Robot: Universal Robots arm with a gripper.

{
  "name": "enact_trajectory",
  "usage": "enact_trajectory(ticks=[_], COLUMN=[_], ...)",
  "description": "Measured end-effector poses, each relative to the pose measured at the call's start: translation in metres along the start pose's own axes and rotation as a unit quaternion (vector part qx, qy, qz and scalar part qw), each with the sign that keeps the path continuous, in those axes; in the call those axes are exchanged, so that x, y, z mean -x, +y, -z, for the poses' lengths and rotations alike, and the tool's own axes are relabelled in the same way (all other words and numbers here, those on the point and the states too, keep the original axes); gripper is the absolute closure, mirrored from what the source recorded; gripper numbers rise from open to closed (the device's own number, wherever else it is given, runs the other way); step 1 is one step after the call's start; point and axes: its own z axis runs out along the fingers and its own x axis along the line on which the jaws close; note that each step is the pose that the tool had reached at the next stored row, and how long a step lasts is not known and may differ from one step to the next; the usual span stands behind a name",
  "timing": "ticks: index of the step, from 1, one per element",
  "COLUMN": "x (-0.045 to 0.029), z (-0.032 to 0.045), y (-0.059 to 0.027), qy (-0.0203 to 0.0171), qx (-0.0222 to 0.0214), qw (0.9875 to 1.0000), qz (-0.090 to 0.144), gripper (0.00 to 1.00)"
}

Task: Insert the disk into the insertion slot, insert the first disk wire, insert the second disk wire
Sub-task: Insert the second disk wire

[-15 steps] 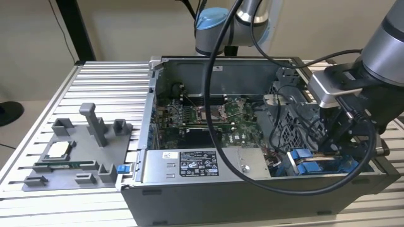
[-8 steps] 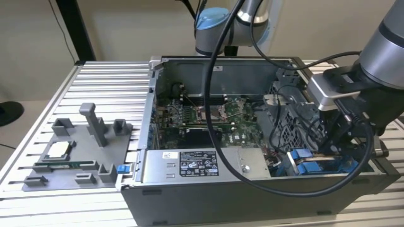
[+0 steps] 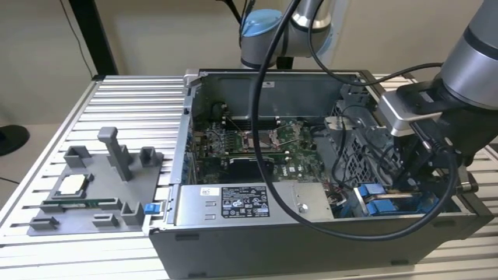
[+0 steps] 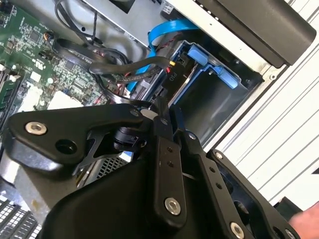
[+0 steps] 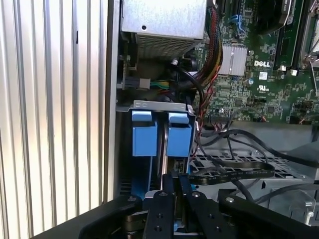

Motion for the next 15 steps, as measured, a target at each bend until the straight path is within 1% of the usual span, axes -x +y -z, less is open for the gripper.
enact_trajectory(ticks=[3,6,15], x=[0.0020,0.0036,0.0041], z=[-0.0003,-0.0008,-0.0034], y=[-0.0001,-0.0001,-0.0004], qy=[0.0002,0.0002,0.0013], qx=[-0.0032,-0.0053,-0.0111], qw=[1.0000,1.0000,0.9999], qz=[0.000,0.000,-0.007], gripper=[1.00,1.00,1.00])
